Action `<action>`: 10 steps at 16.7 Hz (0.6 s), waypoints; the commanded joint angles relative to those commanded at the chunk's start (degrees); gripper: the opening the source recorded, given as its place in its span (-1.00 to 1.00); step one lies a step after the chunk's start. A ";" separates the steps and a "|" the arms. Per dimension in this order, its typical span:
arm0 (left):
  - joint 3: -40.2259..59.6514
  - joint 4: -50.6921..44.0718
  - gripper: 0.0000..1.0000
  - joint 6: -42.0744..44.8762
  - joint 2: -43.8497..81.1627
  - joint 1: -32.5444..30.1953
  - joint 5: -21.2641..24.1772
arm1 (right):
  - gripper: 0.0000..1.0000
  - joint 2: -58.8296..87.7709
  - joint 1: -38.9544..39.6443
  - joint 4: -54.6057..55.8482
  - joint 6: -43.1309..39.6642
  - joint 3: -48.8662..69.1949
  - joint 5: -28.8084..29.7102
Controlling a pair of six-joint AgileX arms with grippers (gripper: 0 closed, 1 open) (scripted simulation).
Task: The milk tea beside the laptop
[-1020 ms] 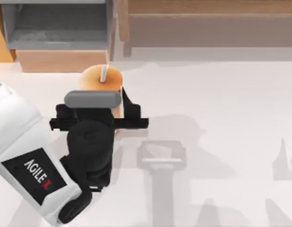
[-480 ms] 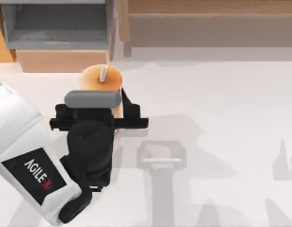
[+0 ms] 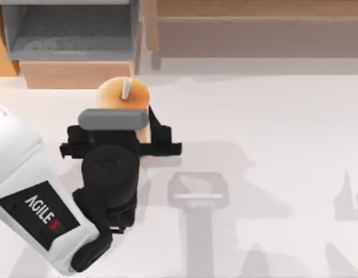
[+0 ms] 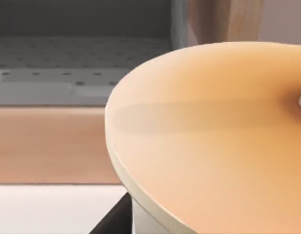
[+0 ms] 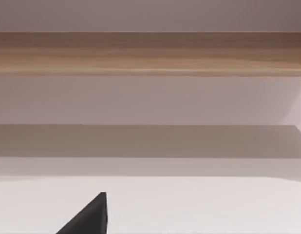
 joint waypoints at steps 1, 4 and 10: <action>0.02 -0.76 -1.00 0.01 -0.75 0.00 -0.01 | 1.00 0.00 0.00 0.00 0.00 0.00 0.00; 0.05 -1.57 -1.00 0.02 -1.52 -0.02 -0.04 | 1.00 0.00 0.00 0.00 0.00 0.00 0.00; 1.34 -0.58 -1.00 0.26 -3.74 1.40 1.28 | 1.00 0.00 0.00 0.00 0.00 0.00 0.00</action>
